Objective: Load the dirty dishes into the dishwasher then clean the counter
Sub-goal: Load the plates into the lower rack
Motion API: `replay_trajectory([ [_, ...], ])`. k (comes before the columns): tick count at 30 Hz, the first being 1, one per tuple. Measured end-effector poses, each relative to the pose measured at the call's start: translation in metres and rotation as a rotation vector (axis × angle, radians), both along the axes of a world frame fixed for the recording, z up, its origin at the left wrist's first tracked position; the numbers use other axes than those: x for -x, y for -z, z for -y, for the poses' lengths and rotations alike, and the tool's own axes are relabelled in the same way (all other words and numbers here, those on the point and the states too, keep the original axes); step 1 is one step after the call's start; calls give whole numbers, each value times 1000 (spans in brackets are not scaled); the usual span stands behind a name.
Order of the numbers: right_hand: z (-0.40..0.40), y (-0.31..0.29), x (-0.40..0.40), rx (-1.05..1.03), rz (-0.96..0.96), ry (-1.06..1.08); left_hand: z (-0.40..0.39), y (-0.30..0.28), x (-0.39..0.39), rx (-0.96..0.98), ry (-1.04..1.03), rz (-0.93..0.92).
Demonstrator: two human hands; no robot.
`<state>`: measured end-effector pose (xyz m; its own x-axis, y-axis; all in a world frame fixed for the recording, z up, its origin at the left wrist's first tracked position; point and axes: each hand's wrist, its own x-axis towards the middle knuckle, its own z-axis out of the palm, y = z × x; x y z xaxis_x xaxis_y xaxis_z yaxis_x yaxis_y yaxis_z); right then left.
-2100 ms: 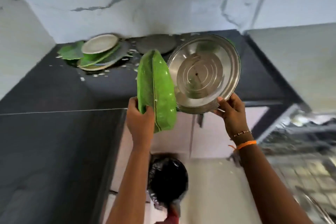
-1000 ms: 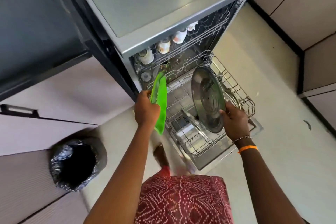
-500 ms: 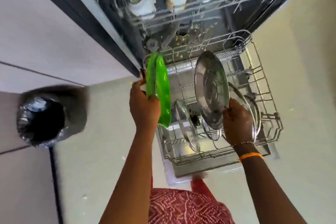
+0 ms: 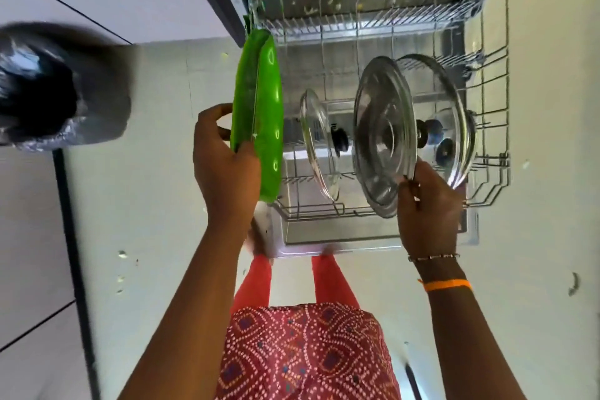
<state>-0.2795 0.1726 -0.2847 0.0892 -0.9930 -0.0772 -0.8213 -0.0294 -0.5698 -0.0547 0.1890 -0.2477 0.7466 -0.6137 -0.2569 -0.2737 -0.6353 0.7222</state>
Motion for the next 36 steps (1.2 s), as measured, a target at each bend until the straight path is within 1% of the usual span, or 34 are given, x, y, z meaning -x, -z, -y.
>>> replay_trajectory([
  [4, -18, 20, 0, -46, -1, 18, -20, 11, 13, -14, 28, -19],
  [8, -14, 44, -5, -85, -3, 21, -35, 20, 20, -13, 58, -25],
  [13, -9, 63, -7, -270, -82, 133, -43, 21, 23, 24, 14, -94],
  [17, -15, 60, -2, -412, -137, 132, -48, 22, 23, 52, -57, -120],
  [19, -19, 53, -3, -409, -173, 153, -51, 21, 22, 65, -108, -124],
  [21, -23, 41, -10, -283, -186, 170, -54, 19, 18, 93, -162, -116],
  [23, -26, 26, -25, -124, -102, 134, -55, 15, 13, 124, -206, -105],
  [24, -28, 19, -35, -103, -31, 99, -55, 13, 11, 135, -228, -107],
  [25, -28, 12, -46, -142, 84, 83, -54, 11, 8, 148, -250, -119],
  [26, -26, 7, -57, -255, 246, 94, -51, 11, 6, 158, -267, -140],
  [29, -12, -4, -83, -790, 860, 204, -41, 14, 1, 167, -262, -248],
  [30, -5, -5, -88, -912, 996, 257, -36, 16, -1, 166, -232, -293],
  [31, 4, -5, -91, -978, 1078, 310, -31, 19, -2, 159, -188, -355],
  [32, 13, -5, -92, -993, 1113, 368, -25, 21, -2, 135, -135, -436],
  [34, 32, 1, -89, -955, 1073, 441, -13, 26, -1, 68, -28, -605],
  [36, 55, 4, -82, -871, 1019, 446, 1, 30, 1, -30, 79, -666],
])
